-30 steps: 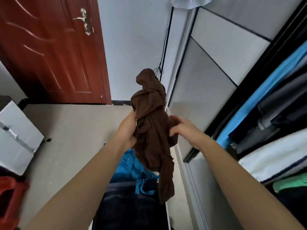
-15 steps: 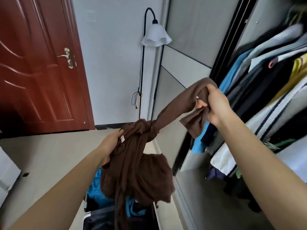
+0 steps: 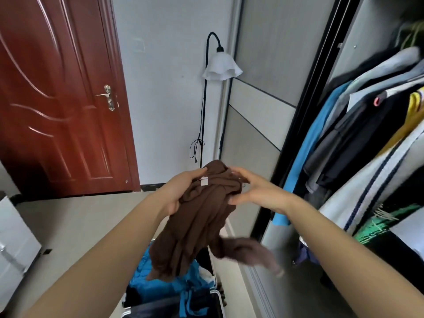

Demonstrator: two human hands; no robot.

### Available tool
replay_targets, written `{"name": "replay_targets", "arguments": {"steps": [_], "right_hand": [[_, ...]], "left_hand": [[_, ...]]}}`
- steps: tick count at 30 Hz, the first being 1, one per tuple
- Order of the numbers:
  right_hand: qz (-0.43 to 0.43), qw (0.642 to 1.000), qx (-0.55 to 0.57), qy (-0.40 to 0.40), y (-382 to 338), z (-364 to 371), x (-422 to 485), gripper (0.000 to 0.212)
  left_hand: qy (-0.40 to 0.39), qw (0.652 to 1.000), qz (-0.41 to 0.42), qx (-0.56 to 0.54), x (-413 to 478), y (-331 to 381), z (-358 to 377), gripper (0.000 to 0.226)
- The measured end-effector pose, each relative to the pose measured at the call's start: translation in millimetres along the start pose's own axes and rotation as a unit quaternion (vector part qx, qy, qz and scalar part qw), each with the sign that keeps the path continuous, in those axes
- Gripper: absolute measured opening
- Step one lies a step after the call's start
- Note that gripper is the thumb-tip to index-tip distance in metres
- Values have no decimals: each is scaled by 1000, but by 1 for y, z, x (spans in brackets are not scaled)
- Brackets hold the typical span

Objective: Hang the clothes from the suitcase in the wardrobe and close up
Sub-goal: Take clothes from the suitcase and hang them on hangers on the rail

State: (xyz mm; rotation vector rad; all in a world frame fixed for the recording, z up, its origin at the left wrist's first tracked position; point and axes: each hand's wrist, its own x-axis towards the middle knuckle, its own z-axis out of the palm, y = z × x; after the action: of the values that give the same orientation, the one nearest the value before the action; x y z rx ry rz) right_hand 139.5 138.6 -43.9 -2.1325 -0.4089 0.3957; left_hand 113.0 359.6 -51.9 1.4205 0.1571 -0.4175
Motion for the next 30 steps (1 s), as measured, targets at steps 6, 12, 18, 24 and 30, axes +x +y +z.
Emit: {"name": "replay_targets", "arguments": {"steps": [6,12,18,24,30], "right_hand": [[39,951,255,169,-4,-19,16,23],[17,944,270,190,-27,-41,9,23],[-5,977,156,145,-18,-54,-3,36],[16,975,-65,211,2,-58,2,18],[65,956,-67,277,10,-91,-19,16]], "left_hand": [[-36,994,25,103,4,3,-4,46],[-26,946,140,291,5,-1,4,12],[35,963,202,176,17,15,6,26],[7,987,155,47,22,30,39,22],[86,915,216,331,43,36,62,4]]}}
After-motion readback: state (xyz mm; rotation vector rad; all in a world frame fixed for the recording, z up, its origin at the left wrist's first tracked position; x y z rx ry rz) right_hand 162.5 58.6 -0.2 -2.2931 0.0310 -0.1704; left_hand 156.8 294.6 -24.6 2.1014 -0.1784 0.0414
